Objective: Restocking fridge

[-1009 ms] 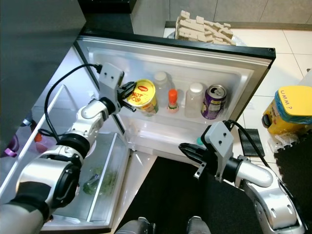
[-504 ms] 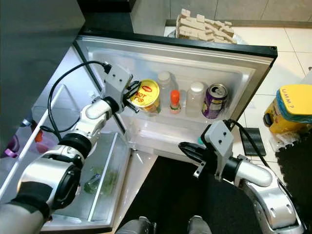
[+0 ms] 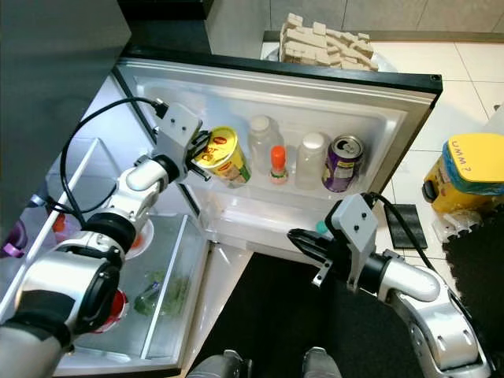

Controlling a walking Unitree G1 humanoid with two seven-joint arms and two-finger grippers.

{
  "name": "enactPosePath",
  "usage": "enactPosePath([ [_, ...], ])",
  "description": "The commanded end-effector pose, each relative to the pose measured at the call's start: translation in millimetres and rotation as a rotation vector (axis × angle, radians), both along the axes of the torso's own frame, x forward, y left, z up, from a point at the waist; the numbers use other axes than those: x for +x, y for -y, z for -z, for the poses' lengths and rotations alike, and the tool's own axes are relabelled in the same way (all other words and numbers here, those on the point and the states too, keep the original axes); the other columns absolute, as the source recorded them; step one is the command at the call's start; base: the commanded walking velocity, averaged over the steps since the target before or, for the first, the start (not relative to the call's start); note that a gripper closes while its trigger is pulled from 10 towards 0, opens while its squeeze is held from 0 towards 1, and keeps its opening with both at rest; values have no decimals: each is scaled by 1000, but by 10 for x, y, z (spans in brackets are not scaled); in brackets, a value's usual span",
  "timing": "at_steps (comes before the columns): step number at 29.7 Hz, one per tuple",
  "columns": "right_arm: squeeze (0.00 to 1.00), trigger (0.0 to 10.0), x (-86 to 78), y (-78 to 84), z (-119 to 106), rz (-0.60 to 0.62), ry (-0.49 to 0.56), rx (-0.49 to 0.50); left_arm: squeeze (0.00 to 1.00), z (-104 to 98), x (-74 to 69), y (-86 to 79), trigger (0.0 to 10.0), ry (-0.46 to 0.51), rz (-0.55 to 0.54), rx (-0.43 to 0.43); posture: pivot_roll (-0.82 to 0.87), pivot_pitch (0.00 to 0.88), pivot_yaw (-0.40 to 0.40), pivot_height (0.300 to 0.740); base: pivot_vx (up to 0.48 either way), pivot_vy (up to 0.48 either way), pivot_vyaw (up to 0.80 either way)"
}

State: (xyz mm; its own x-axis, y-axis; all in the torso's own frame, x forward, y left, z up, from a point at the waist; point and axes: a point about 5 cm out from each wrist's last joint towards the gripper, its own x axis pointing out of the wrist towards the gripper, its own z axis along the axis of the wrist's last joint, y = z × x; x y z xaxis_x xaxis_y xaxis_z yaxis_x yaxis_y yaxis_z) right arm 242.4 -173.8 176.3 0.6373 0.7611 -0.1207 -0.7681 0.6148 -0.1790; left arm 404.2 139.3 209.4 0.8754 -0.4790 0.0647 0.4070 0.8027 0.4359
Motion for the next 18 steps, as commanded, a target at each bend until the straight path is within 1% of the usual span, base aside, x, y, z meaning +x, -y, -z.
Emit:
enactPosePath([
  [1, 0, 10000, -26, -19, -17, -12, 11, 15, 0, 158, -18, -152, 10000, -68, -44, 54, -69, 282, 107, 740, 0, 0, 0],
  [9, 0, 10000, -29, -22, -41, -17, 18, 18, 0, 122, -15, -110, 10000, -31, -34, 89, -69, 284, 107, 740, 0, 0, 0],
  [13, 0, 10000, -32, -27, -45, -20, 20, 20, 0, 171, -36, -22, 10000, -31, 0, 101, -69, 286, 108, 740, 0, 0, 0],
  [18, 0, 10000, -32, -30, -46, -21, 20, 21, 0, 221, -56, 40, 10000, -37, 28, 111, -69, 286, 108, 740, 0, 0, 0],
])
